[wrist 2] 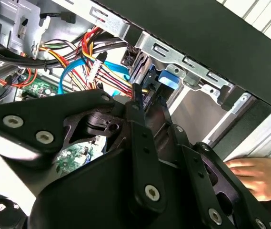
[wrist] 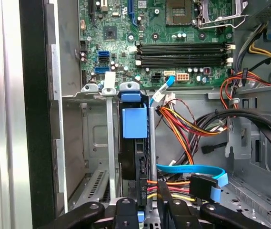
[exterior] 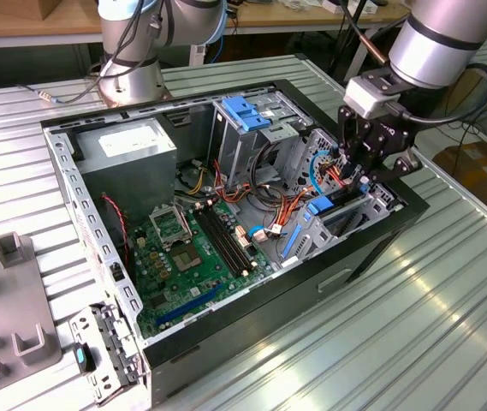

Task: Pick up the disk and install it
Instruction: 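Insert the first disk wire, then insert the second disk wire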

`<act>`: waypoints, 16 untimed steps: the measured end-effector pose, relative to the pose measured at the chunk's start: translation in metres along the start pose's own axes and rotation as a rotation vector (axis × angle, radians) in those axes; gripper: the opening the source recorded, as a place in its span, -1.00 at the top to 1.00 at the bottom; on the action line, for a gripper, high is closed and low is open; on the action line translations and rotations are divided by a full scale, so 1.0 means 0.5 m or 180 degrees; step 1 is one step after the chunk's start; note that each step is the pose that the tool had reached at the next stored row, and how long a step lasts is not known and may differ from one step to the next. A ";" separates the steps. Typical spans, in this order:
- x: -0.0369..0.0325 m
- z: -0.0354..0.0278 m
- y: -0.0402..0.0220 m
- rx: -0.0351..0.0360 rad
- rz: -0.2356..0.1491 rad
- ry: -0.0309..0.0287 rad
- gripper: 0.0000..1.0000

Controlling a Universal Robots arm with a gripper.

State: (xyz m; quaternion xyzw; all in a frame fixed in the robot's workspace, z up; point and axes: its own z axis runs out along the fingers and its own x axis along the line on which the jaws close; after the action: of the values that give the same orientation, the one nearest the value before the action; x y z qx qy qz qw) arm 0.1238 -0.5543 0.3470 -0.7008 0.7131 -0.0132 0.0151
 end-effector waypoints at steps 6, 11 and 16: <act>0.000 0.000 0.000 0.0000 0.0000 0.0000 0.79; 0.000 -0.001 0.000 0.0000 0.0000 0.0000 0.79; 0.000 -0.002 0.000 0.0000 0.0000 0.0001 0.79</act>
State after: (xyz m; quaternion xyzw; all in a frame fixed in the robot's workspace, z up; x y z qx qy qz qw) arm 0.1238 -0.5543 0.3478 -0.7008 0.7131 -0.0132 0.0151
